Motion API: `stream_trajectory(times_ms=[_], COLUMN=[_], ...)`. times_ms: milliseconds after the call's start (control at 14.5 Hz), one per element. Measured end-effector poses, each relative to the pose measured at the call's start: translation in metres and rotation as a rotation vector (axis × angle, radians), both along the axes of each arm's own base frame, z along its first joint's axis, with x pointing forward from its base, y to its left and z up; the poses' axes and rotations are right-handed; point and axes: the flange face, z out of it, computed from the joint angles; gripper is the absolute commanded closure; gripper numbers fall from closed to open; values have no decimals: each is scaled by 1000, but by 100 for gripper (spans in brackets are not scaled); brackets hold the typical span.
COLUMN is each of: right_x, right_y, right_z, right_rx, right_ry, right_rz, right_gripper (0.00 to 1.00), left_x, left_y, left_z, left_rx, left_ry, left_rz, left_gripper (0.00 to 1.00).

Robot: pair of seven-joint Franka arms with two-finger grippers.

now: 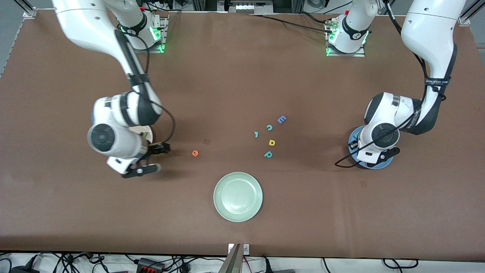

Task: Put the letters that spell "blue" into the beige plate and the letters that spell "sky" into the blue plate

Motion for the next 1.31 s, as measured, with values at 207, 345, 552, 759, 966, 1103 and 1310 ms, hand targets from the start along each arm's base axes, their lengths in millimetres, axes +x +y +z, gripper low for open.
stream_trajectory(times_ms=[207,345,552,759,966,1103,1310], right_x=[-5,-9,-9,-13,-17,-23,-27], right_y=[50,63,62,71,86,97,104], right_z=[-24,-36,-50,-62,-83,-100,-101], right_rx=[6,5,-3,-5,-1,-3,-15], right_ry=[-60,-70,-64,-70,-106,-115,-95], right_rz=[70,86,86,70,68,58,0], right_gripper=[0,0,0,0,0,1,6], left_x=[0,0,2,5,7,9,20], left_y=[2,5,18,23,20,19,19], left_z=[0,0,0,4,6,10,29], left_rx=[-5,-12,-23,-27,-30,-30,-46], left_ry=[5,12,20,15,9,11,29], left_rz=[-14,-34,-49,-53,-58,-61,-143], left_gripper=[76,40,1,0,0,0,0])
